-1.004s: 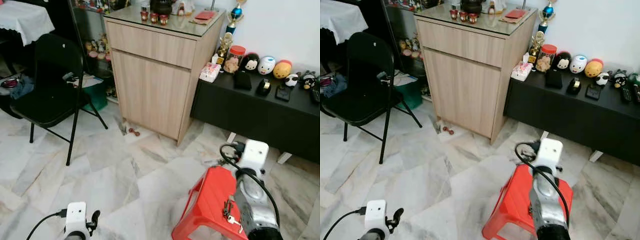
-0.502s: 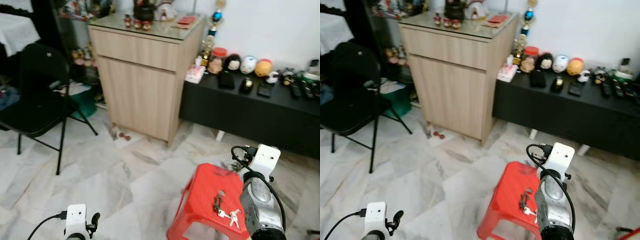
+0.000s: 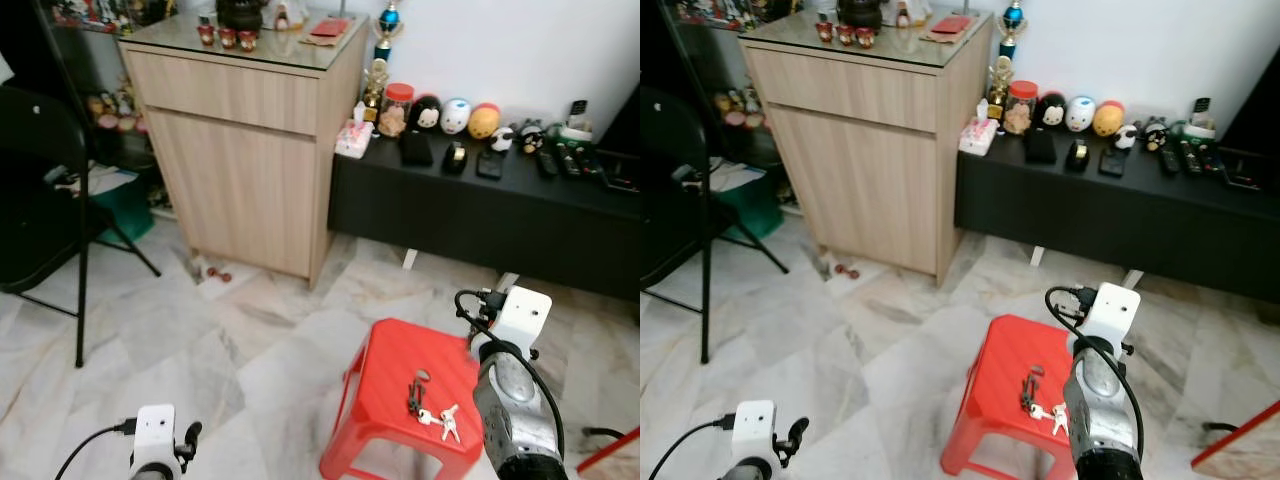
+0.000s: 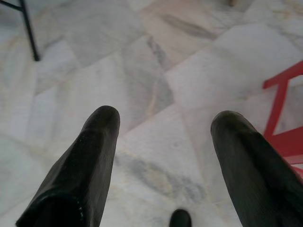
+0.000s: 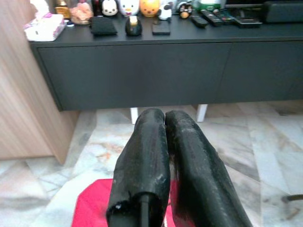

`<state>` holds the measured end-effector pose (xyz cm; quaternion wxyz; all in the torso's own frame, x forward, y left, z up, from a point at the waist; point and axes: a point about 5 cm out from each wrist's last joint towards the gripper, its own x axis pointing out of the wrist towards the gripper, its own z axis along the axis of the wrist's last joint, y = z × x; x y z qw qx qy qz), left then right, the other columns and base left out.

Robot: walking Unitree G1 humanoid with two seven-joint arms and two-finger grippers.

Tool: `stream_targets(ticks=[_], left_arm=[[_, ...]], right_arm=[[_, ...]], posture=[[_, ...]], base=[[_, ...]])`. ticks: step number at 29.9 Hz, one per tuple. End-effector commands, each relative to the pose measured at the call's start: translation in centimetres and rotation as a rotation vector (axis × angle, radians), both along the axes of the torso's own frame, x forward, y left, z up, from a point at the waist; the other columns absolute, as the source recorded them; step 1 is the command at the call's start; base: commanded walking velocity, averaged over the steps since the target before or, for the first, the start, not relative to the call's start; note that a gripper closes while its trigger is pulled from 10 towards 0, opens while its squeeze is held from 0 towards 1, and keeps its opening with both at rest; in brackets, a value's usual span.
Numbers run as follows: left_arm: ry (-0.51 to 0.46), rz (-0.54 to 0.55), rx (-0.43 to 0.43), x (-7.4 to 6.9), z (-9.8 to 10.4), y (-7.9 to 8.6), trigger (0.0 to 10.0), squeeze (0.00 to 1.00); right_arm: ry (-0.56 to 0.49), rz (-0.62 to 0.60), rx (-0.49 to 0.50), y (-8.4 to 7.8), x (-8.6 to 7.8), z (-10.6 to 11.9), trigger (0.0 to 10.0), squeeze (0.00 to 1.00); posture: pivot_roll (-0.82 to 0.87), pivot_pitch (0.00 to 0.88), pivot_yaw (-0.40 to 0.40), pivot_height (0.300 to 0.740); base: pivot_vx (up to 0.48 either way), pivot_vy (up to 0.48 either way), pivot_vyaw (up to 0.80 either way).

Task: Hang keys on a hook

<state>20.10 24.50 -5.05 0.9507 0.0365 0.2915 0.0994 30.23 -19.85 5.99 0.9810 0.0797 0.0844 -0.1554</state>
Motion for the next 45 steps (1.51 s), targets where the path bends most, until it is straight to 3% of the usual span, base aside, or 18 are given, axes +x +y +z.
stream_targets(ticks=[1,12,29,45], left_arm=[[0.003,-0.007,0.001,0.0,-0.1,-0.2,10.0,0.00],[0.008,-0.014,0.026,0.1,0.1,0.1,10.0,0.00],[0.008,-0.014,0.028,0.4,0.2,0.0,10.0,0.00],[0.006,-0.025,0.048,0.5,0.3,0.0,10.0,0.00]], right_arm=[[-0.012,-0.005,-0.002,-0.1,0.3,0.4,10.0,0.00],[-0.019,0.003,0.008,0.1,0.5,0.4,10.0,0.00],[-0.085,0.071,-0.043,1.1,1.9,2.3,10.0,0.00],[-0.103,0.099,-0.072,1.6,2.0,2.6,10.0,0.00]], posture=[[0.17,0.000,-0.068,0.740],[0.17,0.000,-0.063,0.740],[0.15,0.000,-0.056,0.740],[0.16,0.000,-0.056,0.740]], base=[[0.000,0.000,-0.79],[0.000,-0.201,-0.79],[0.000,0.000,0.00],[0.000,0.000,0.00]])
